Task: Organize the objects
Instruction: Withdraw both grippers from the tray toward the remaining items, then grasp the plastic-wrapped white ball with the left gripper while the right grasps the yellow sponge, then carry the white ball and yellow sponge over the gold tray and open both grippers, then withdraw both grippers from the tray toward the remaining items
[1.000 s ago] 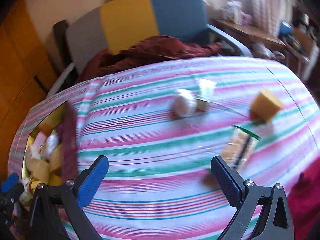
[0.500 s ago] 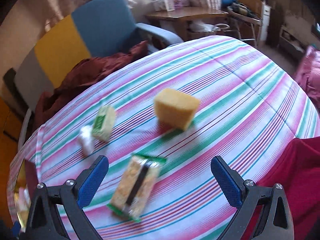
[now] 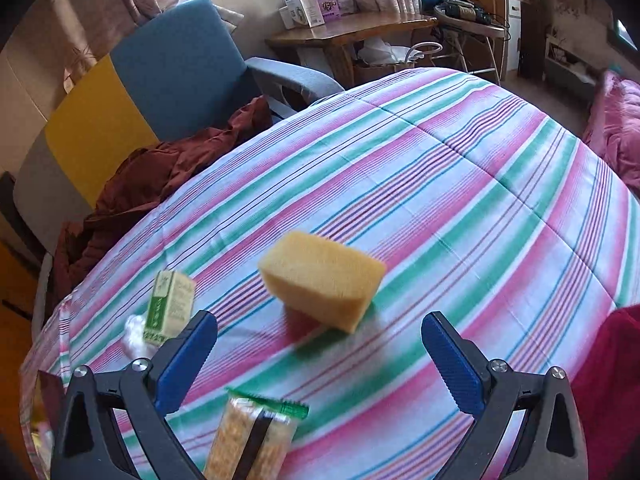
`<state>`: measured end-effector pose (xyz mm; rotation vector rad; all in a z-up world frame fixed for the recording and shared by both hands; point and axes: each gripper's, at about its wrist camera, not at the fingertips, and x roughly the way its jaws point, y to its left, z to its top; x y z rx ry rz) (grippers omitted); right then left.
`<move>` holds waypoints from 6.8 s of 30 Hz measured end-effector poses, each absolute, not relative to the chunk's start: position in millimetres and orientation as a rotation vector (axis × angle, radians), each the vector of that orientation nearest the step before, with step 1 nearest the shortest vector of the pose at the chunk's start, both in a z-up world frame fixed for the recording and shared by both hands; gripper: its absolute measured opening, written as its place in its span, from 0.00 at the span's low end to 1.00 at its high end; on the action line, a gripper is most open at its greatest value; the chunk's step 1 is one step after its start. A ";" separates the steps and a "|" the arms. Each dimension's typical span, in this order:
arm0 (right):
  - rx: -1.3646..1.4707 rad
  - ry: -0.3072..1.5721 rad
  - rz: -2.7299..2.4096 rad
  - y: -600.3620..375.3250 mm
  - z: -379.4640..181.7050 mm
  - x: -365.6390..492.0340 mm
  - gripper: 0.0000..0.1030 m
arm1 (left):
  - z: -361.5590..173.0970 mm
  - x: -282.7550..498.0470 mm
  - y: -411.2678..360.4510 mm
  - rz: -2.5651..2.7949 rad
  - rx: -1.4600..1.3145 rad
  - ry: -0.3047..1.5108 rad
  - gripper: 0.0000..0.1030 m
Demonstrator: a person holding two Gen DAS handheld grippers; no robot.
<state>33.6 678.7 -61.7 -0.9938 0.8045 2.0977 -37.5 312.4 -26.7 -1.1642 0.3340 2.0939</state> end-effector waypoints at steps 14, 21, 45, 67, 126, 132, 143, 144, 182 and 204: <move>-1.045 0.677 2.133 689.7 -71.5 7.0 0.51 | -39.7 -67.7 364.4 2.040 -1.206 0.297 0.52; -1.069 0.557 2.233 669.2 -47.5 -1.7 0.43 | -48.4 -100.5 394.3 2.026 -1.237 0.222 0.52; -1.097 0.618 2.290 665.7 -48.0 -4.8 0.41 | -94.9 -167.9 480.8 1.980 -1.347 0.085 0.49; -1.067 0.565 2.436 640.6 -35.9 -10.0 0.41 | -45.1 -102.8 403.0 2.184 -1.068 0.297 0.33; -1.298 0.463 3.015 355.0 2.6 -69.8 0.41 | -2.8 -71.4 56.3 2.631 -1.153 -0.172 0.34; -1.358 0.437 3.065 306.8 -0.6 -91.4 0.41 | -7.2 -75.9 24.4 2.632 -1.166 -0.288 0.34; -1.404 0.454 3.051 284.0 -9.6 -111.9 0.41 | -2.4 -80.3 27.1 2.552 -1.107 -0.337 0.34; -1.407 0.457 3.048 283.3 -9.7 -112.8 0.41 | -1.6 -80.6 27.7 2.551 -1.104 -0.335 0.34; -1.386 0.468 2.972 271.0 -24.6 -103.1 1.00 | -9.9 -90.2 36.3 2.681 -1.168 -0.194 0.73; -1.251 0.189 2.987 251.4 -6.3 -39.9 1.00 | 5.4 -44.7 39.9 2.741 -1.087 -0.132 0.71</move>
